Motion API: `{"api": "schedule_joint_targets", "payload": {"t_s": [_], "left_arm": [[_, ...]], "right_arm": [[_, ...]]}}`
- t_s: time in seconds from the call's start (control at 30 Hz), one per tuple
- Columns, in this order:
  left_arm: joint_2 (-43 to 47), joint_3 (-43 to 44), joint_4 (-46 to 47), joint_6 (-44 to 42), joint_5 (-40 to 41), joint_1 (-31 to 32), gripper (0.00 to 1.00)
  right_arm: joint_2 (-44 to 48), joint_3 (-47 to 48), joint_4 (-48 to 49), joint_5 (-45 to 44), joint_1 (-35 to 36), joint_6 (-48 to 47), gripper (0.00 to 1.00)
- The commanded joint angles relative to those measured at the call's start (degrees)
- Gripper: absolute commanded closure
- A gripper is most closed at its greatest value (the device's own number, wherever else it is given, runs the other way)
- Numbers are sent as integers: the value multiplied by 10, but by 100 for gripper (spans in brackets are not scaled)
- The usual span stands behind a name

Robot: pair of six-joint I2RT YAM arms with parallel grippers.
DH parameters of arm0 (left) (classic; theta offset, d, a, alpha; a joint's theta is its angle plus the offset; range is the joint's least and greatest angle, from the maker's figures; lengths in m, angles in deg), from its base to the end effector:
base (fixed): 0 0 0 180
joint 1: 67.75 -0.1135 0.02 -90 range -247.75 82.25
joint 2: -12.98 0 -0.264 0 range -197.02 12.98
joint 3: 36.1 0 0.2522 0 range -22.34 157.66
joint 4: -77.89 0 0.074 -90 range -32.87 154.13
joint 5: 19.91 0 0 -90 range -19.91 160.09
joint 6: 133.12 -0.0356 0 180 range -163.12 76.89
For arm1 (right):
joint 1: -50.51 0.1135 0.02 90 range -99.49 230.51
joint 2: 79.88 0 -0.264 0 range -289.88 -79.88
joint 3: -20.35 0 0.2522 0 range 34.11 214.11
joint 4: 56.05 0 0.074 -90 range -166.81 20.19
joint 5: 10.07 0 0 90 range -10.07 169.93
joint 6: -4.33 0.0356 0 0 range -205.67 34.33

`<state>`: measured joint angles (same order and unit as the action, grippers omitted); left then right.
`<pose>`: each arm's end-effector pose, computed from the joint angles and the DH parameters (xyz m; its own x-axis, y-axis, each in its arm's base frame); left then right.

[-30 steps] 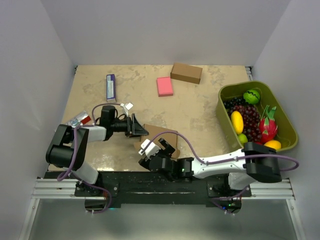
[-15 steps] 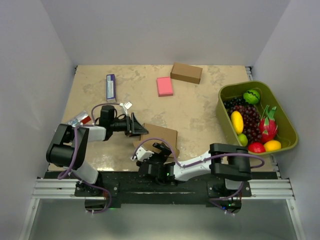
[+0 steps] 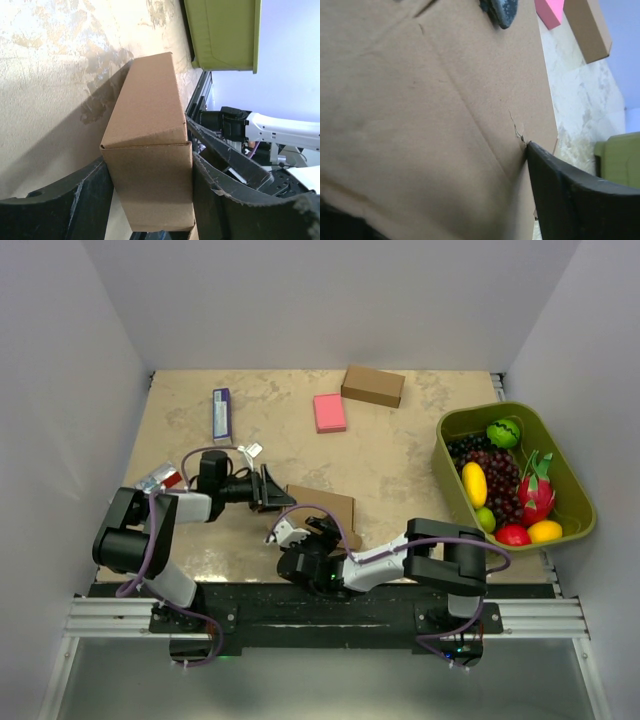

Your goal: Fold the paper box

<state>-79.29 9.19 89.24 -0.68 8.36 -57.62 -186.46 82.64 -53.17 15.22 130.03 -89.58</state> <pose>0.2665 -0.0795 0.1400 -0.9550 -0.1541 -0.2536 0.1945 0.3203 -0.9271 0.0940 0.3312 0.1314 -0.0998 -0.6997 -0.7075 -0.3042 0.6984 -0.6478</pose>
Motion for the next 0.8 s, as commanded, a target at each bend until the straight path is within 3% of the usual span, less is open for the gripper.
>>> {"api": "schedule_joint_targets", "payload": {"t_s": [0.0, 0.2, 0.37, 0.63, 0.77], "left_arm": [[-5, -3, 11, 6, -26, -1, 36], [40, 8, 12, -3, -13, -16, 17], [106, 35, -113, -88, 86, -43, 0], [183, 18, -82, -60, 102, -130, 0], [225, 44, -169, -143, 141, -144, 0]], "right_arm": [[11, -3, 79, -13, -8, -48, 37], [55, 8, -34, 13, -7, -10, 46], [136, 27, -184, 55, -8, 32, 46], [212, 62, -338, 175, -55, 47, 50], [232, 107, -406, 290, -103, 16, 51]]}}
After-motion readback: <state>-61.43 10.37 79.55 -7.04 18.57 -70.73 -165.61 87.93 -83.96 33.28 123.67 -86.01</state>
